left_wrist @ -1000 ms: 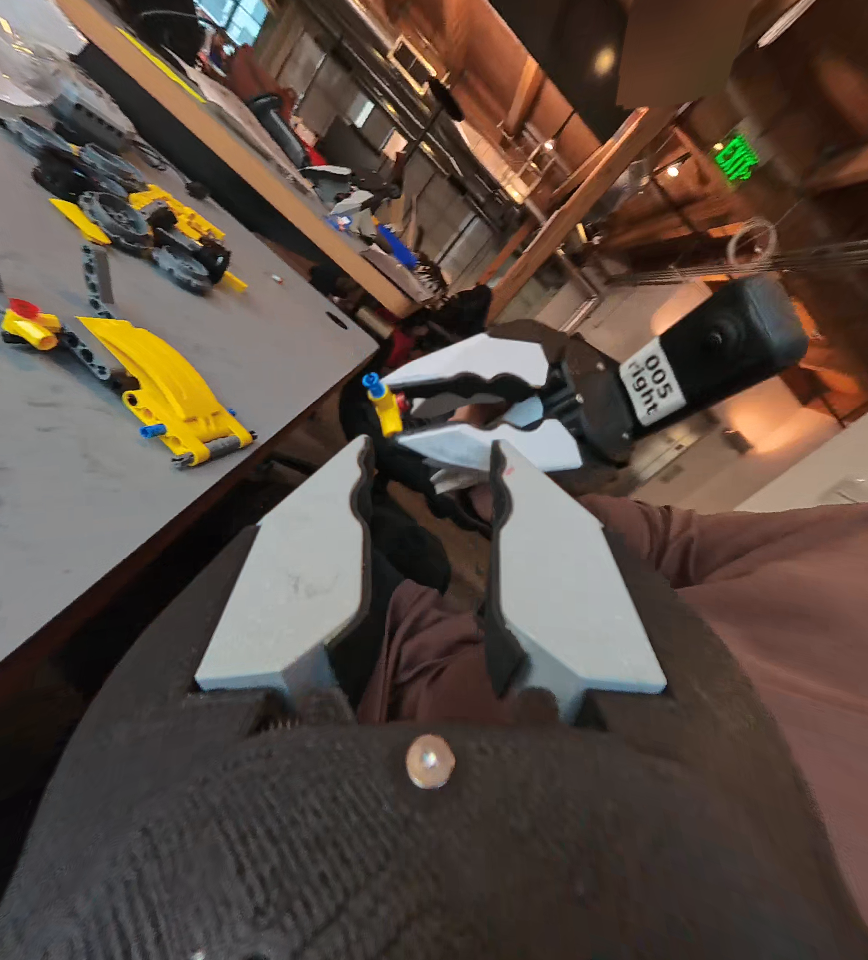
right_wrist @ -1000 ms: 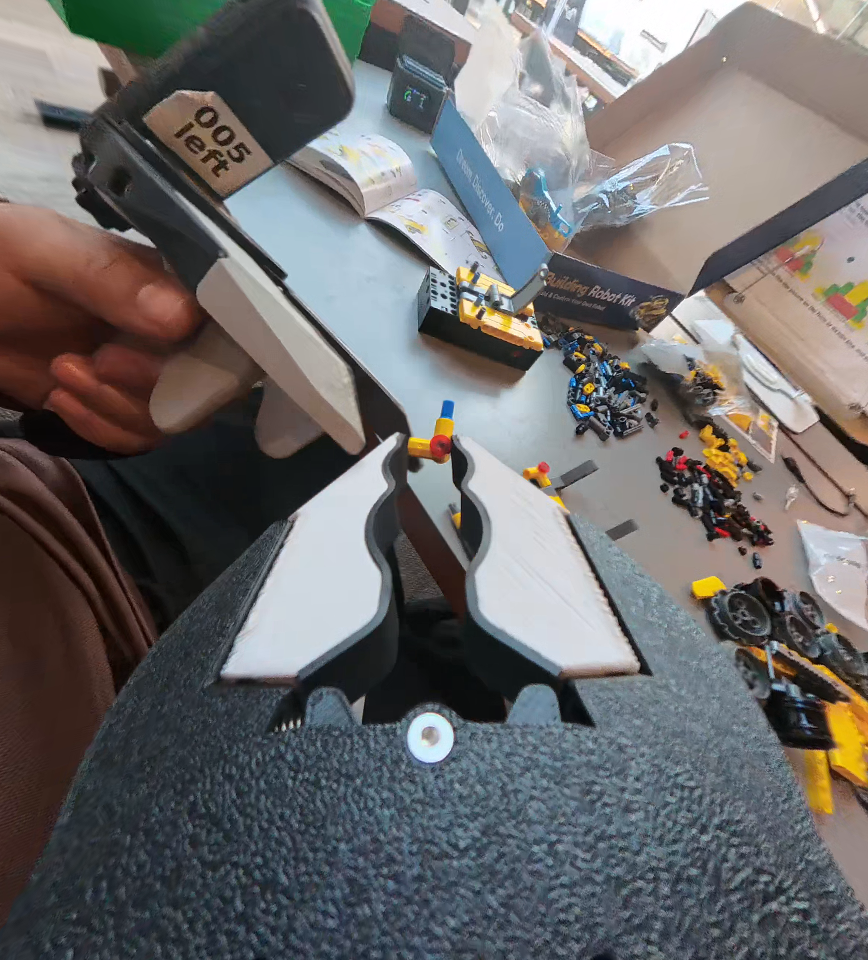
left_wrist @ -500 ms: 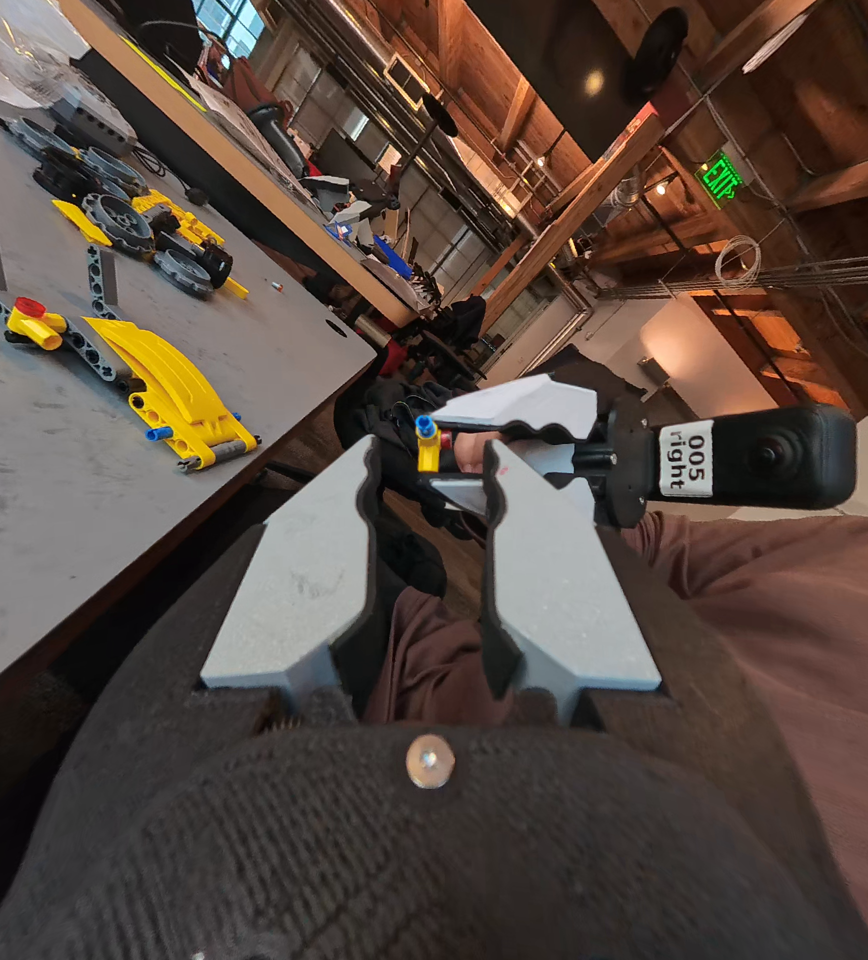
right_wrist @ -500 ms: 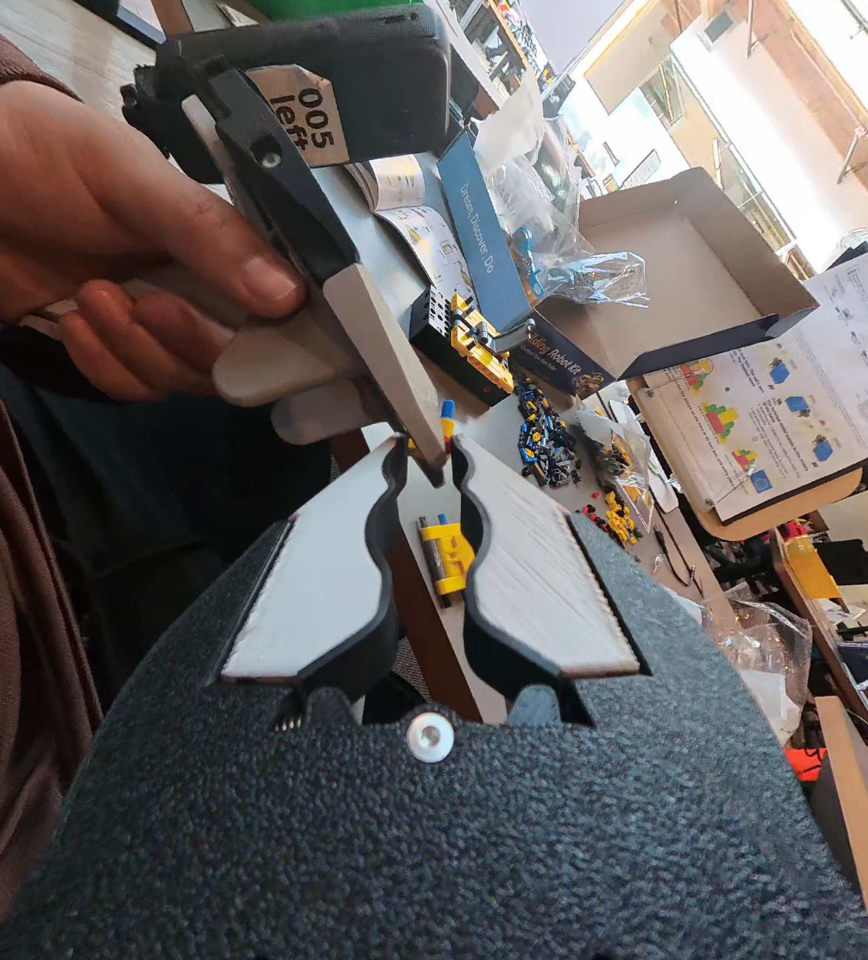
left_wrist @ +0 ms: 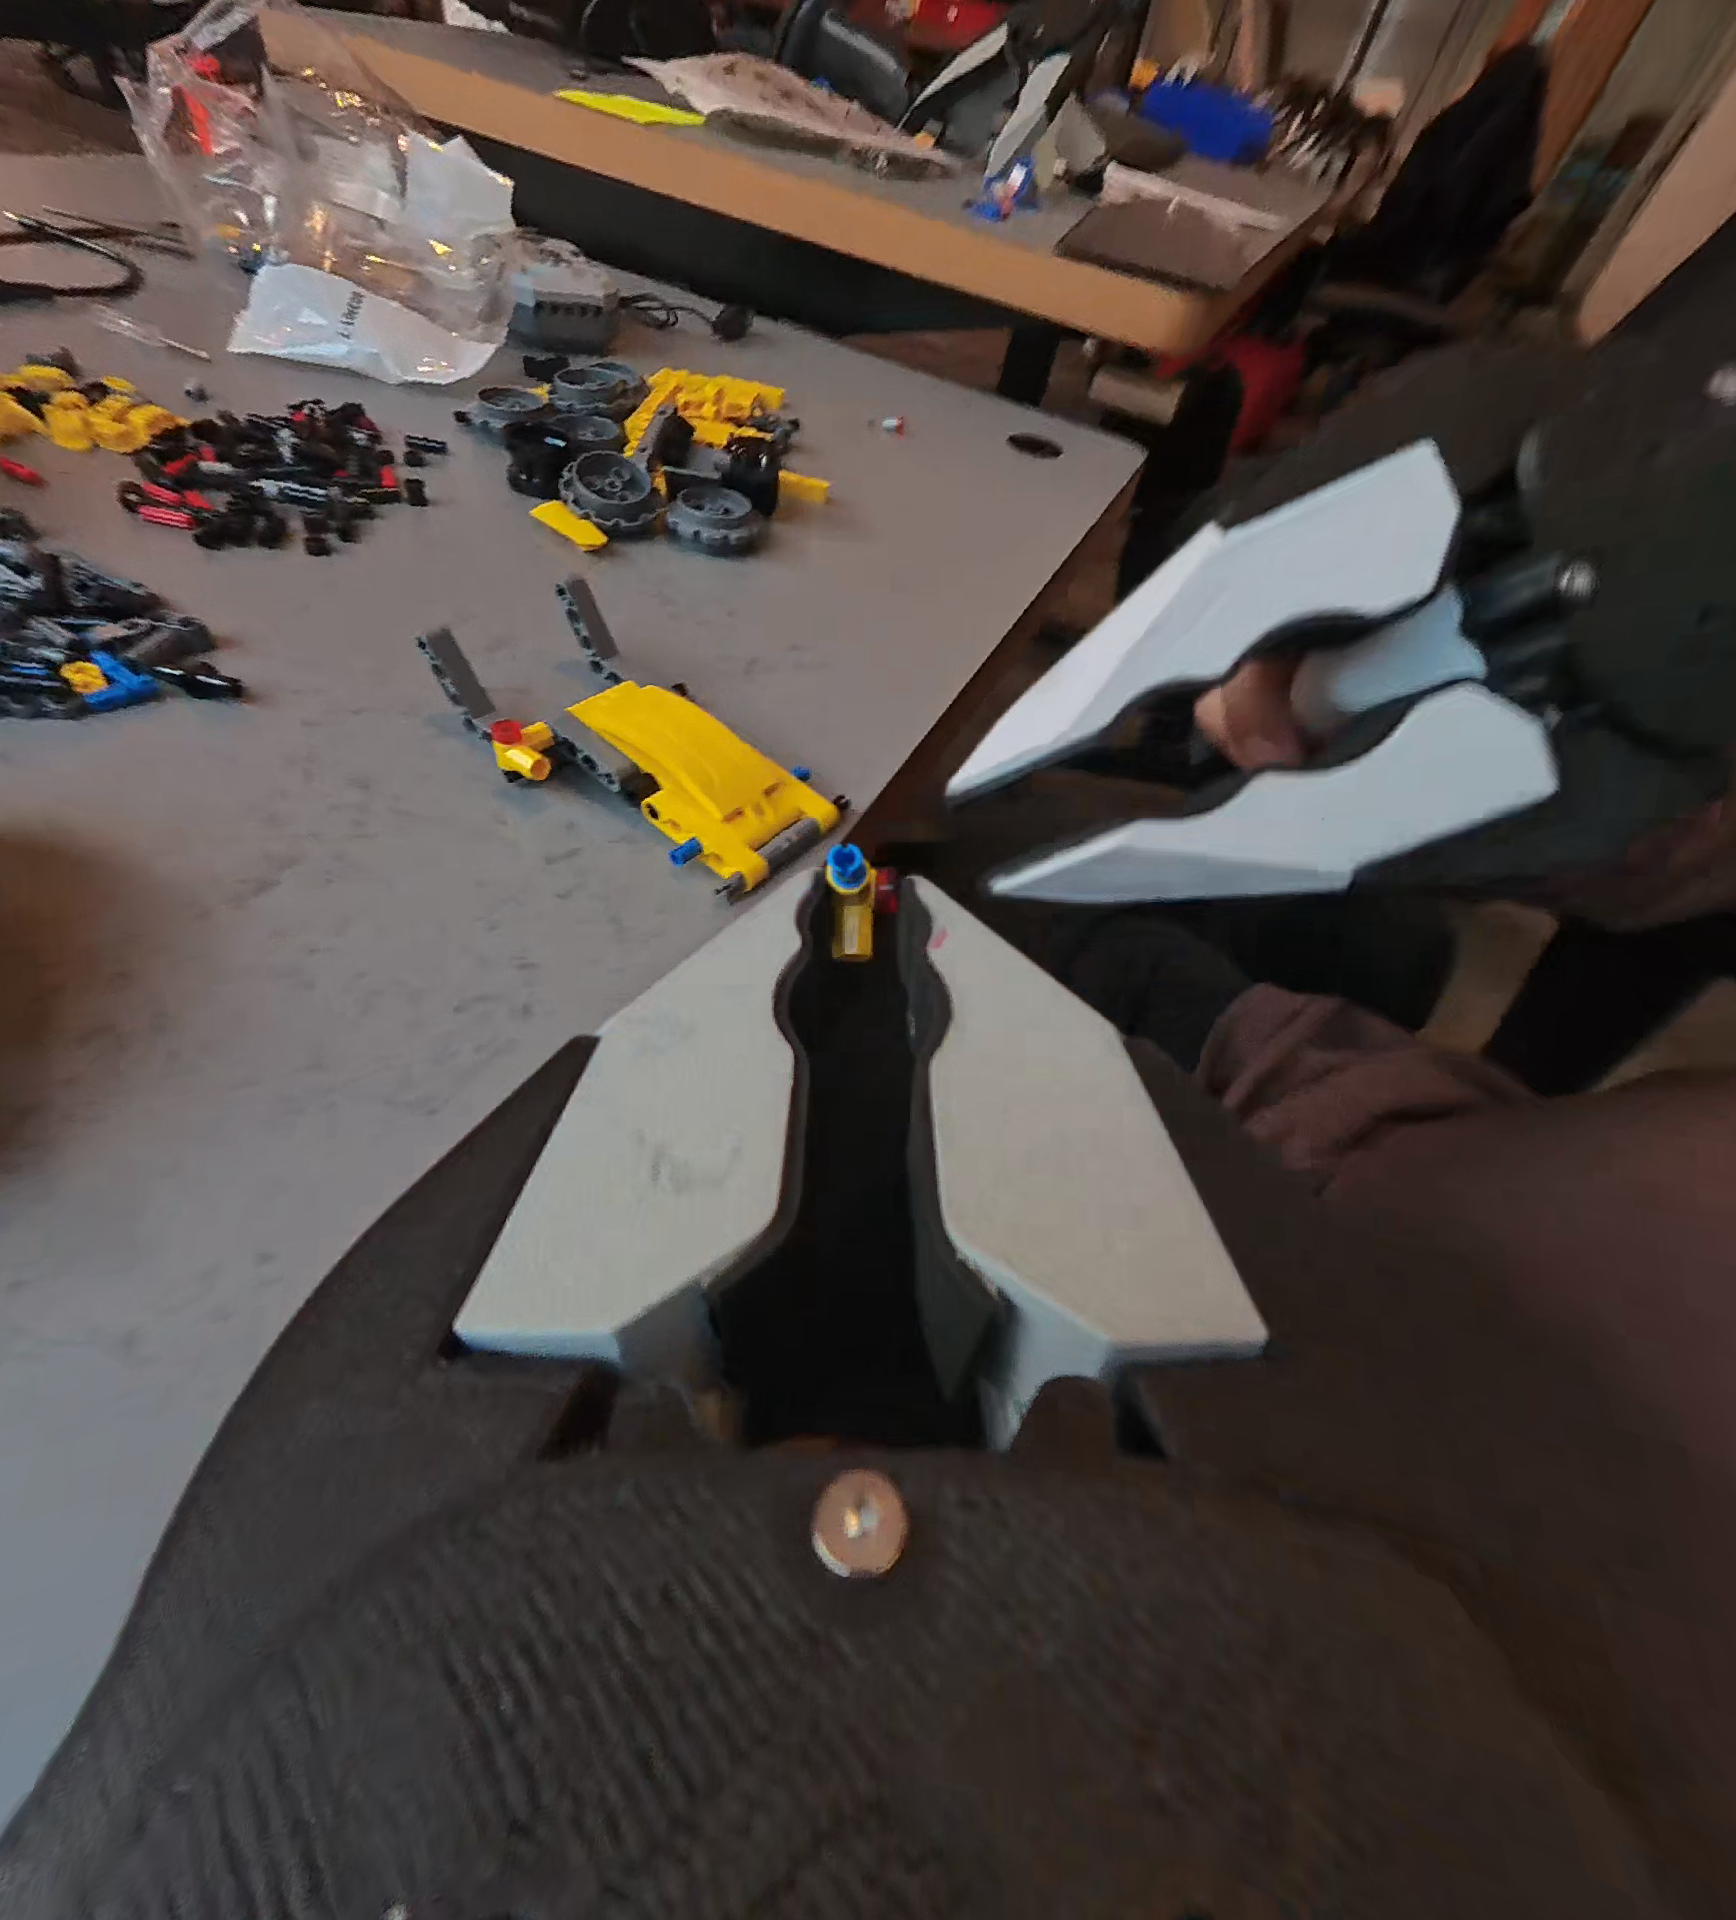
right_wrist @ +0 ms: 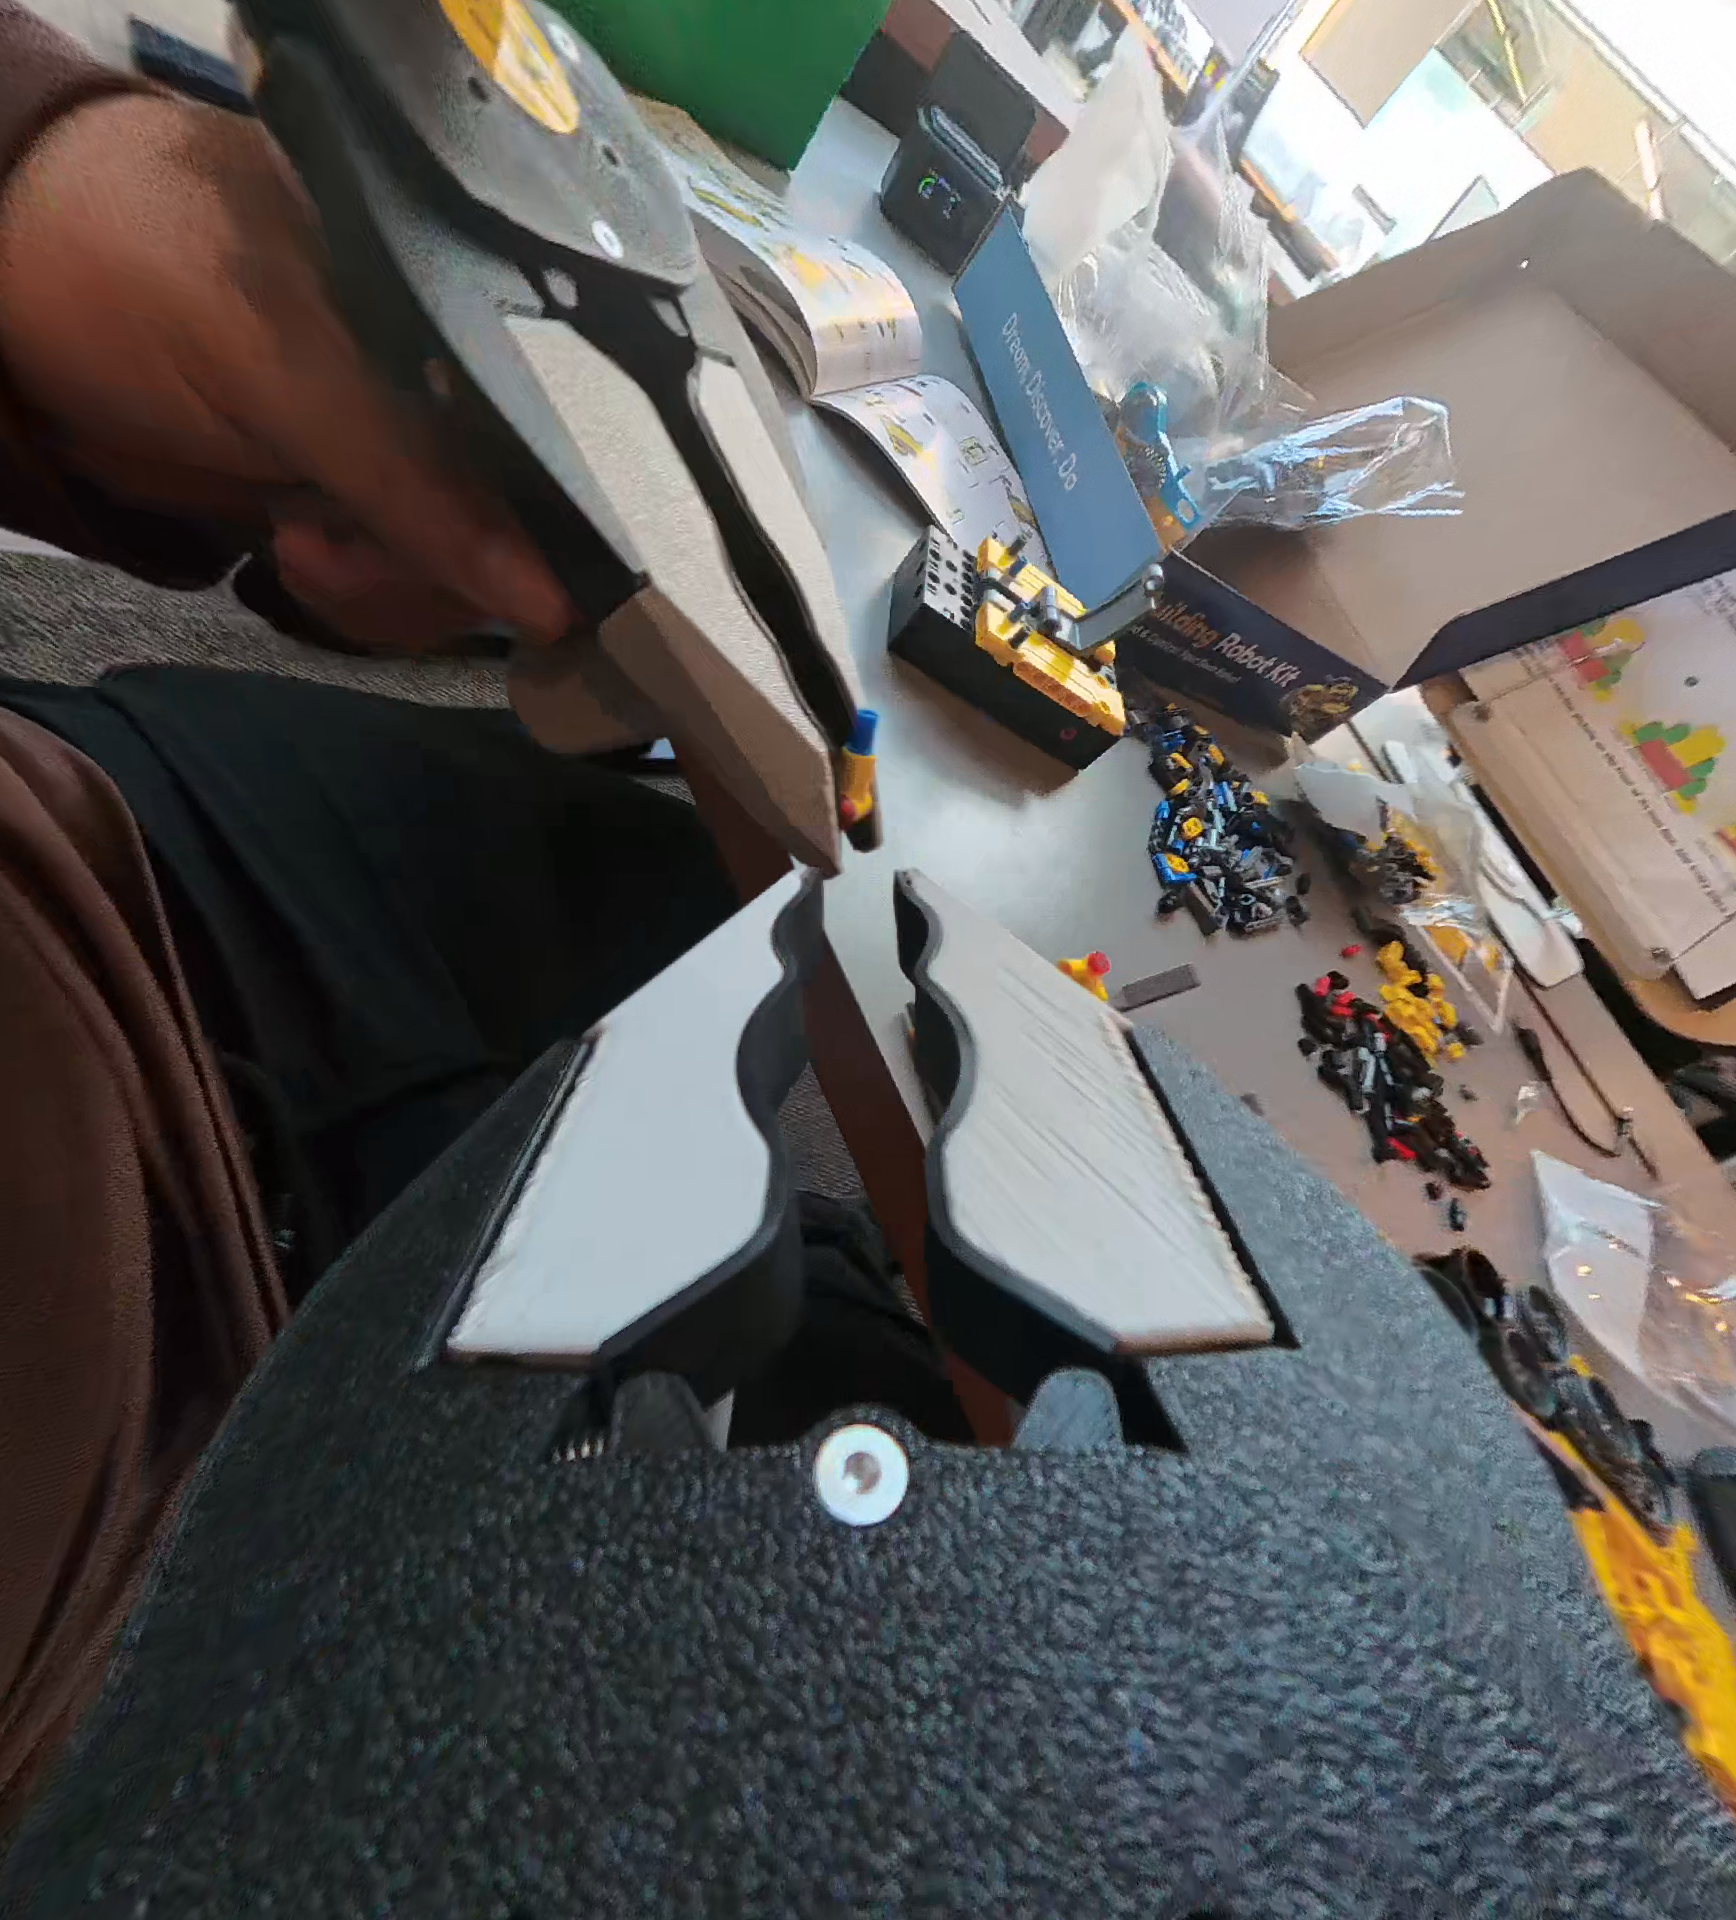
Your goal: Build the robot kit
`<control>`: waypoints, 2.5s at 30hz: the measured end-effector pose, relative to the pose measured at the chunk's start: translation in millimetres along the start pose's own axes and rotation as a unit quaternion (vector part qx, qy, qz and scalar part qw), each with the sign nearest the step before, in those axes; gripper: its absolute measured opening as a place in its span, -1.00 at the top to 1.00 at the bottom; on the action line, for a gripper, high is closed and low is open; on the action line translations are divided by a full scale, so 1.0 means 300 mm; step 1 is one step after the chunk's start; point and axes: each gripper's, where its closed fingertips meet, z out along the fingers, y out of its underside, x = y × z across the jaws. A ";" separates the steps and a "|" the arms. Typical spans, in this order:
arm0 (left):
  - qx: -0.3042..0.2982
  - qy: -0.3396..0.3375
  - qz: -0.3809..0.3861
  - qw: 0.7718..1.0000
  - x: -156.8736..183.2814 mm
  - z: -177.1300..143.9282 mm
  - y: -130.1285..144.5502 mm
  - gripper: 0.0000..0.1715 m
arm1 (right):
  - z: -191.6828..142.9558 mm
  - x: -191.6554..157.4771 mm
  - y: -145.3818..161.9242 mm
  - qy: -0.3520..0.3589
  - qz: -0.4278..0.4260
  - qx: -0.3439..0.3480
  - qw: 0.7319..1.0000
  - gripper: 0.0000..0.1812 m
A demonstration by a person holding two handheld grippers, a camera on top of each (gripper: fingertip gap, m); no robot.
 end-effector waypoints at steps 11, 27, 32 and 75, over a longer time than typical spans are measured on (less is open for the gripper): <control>-0.113 0.029 0.185 0.976 0.092 0.037 0.133 0.90 | -0.012 -0.096 0.012 -0.167 0.107 0.032 0.980 0.94; -0.157 0.012 0.290 0.944 0.094 0.044 0.206 0.90 | -0.007 -0.175 0.066 -0.202 0.035 -0.012 0.979 0.87; -0.158 0.011 0.311 0.937 0.098 0.046 0.212 0.89 | -0.008 -0.174 0.069 -0.206 0.044 -0.012 0.978 0.95; -0.170 0.007 0.316 0.933 0.077 0.044 0.221 0.90 | 0.002 -0.168 0.081 -0.144 -0.062 -0.047 0.987 0.97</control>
